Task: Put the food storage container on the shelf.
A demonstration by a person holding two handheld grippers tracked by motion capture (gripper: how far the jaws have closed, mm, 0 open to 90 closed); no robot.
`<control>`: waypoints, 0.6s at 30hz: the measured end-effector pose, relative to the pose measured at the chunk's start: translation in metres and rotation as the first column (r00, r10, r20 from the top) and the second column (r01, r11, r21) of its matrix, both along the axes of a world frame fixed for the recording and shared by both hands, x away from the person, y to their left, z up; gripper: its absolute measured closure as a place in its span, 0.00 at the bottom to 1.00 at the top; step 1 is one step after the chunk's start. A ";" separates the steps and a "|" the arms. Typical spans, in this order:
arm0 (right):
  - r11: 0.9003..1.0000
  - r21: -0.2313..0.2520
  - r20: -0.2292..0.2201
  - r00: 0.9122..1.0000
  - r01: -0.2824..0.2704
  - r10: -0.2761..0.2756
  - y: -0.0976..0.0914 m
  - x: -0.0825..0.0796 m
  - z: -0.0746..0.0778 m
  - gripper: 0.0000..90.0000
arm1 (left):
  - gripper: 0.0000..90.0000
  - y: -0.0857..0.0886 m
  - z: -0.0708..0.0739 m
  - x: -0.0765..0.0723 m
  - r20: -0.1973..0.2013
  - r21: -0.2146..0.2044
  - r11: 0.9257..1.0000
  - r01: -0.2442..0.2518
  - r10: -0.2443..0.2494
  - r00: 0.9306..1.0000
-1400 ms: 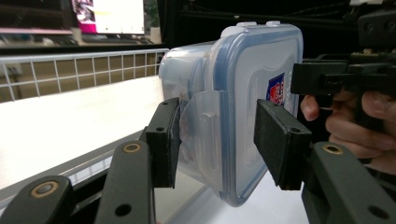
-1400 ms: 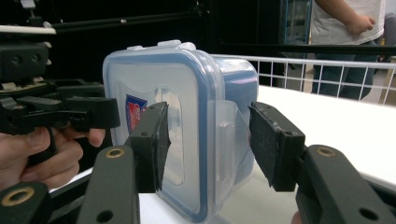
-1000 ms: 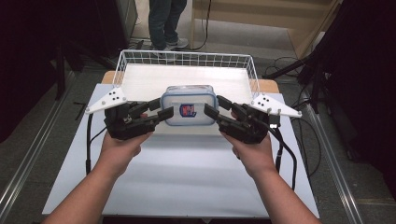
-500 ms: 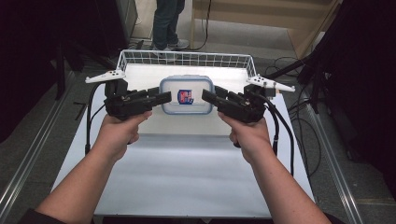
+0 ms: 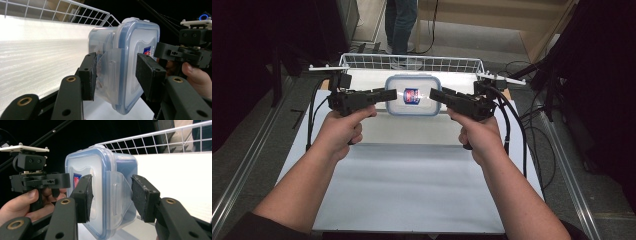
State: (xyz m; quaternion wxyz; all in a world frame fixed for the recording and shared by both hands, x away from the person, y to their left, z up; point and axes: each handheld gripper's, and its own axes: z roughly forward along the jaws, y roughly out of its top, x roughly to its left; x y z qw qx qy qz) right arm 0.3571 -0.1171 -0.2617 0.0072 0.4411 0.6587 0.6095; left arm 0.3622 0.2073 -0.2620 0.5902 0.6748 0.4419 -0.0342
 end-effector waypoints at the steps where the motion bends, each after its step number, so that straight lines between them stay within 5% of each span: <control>1: 1.000 0.005 -0.012 1.000 -0.003 0.003 -0.001 0.002 0.000 0.59 | 0.59 0.000 0.000 0.002 -0.008 -0.004 1.000 0.000 0.000 1.000; 5: 0.999 0.027 -0.071 0.997 -0.018 0.020 -0.005 0.012 -0.003 0.59 | 0.61 0.001 -0.001 0.010 -0.044 -0.041 0.999 0.001 -0.003 0.999; 18: 0.998 0.057 -0.181 0.982 -0.034 0.044 -0.005 0.035 -0.010 0.59 | 0.61 0.001 0.000 0.029 -0.162 -0.049 0.998 -0.043 0.035 0.986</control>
